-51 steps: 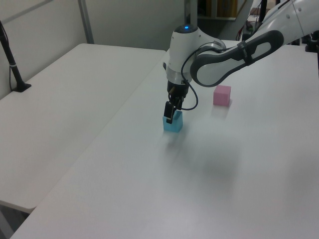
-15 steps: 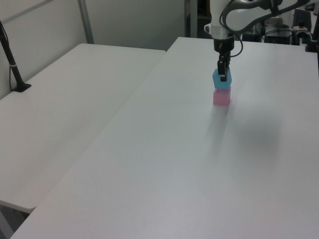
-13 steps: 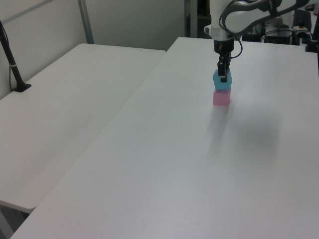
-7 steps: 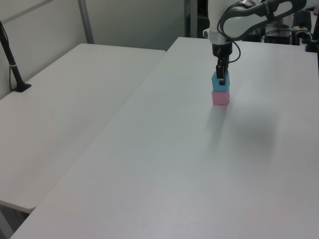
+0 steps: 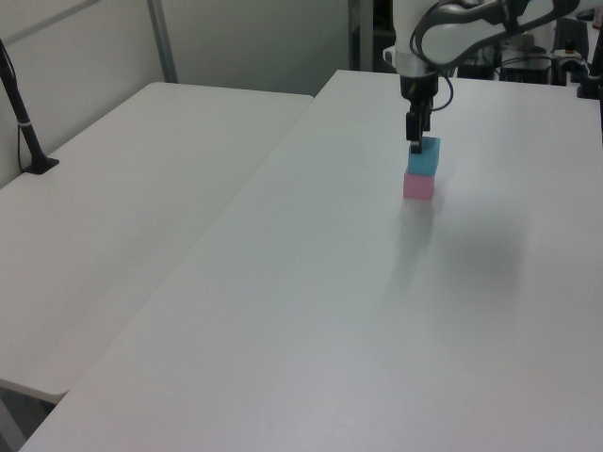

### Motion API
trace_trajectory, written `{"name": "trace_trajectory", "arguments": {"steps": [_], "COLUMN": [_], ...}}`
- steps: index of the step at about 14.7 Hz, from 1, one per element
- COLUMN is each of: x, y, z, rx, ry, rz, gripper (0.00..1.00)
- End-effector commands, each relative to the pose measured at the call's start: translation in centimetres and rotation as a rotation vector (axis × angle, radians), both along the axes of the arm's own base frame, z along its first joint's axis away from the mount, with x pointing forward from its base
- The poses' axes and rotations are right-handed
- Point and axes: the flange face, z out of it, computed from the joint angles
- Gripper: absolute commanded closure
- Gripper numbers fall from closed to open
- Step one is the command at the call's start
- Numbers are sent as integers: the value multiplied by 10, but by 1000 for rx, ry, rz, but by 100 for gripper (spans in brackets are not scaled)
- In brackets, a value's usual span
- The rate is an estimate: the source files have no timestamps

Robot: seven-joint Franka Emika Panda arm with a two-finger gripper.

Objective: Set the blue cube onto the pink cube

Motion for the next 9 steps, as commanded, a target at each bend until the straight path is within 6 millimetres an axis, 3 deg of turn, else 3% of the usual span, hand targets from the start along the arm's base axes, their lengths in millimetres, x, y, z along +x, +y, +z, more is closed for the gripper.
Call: {"name": "trace_trajectory", "arguments": {"steps": [1,5,9], "x": [-22,-43,-53], "y": [-1,4,5], "z": [85,130,143], "rx": [14,31,39], "ry": [-85,-125,-117], "rz": [-56,-204,-263], "gripper": [0,0,0]}}
